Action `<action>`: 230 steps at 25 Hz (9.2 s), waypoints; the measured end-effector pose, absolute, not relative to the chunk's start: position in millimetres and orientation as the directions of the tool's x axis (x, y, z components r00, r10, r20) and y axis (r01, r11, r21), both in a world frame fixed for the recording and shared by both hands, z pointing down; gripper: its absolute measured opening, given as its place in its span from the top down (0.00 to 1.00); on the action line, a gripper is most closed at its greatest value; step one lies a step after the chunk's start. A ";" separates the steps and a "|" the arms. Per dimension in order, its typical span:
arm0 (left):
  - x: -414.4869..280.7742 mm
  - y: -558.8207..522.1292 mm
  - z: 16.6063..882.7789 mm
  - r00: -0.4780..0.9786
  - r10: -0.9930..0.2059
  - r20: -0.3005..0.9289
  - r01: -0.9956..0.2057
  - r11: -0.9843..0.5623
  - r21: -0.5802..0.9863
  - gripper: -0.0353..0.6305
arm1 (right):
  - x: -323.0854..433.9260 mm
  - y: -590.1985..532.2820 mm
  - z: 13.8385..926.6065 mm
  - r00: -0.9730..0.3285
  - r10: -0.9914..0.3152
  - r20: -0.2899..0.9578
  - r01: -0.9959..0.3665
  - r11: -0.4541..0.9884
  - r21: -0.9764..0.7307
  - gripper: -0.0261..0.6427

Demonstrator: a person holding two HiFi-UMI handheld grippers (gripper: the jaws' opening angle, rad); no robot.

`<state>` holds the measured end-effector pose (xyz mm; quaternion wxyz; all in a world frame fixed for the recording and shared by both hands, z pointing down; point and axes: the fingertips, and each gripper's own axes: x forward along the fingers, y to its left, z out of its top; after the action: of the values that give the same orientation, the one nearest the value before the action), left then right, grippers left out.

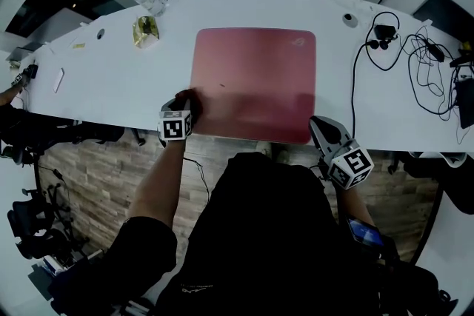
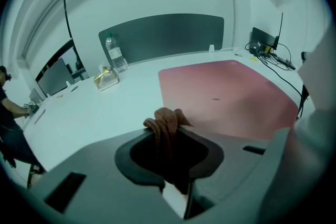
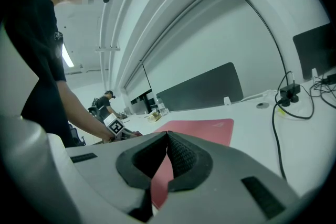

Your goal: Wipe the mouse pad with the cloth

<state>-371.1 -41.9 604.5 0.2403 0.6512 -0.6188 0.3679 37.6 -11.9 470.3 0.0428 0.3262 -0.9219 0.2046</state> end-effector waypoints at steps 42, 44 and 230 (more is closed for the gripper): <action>-216.8 -91.1 601.5 0.260 -0.662 0.703 -0.966 -0.191 0.177 0.82 | 48.8 -54.6 472.4 -0.712 -0.650 0.266 -0.701 0.634 -0.327 0.92; -198.9 -90.5 601.9 0.284 -0.651 0.704 -0.959 -0.197 0.204 0.82 | 53.5 -56.0 473.6 -0.716 -0.645 0.266 -0.697 0.636 -0.333 0.92; -66.7 -225.0 597.1 0.377 -0.597 0.708 -0.925 -0.278 0.258 0.82 | 82.5 -131.8 502.6 -0.805 -0.532 0.262 -0.591 0.680 -0.433 0.92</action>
<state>-66.7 -225.0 597.1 0.3322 0.7605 -0.5004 0.2467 82.5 -131.8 502.6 0.0575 0.3071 -0.9147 0.2562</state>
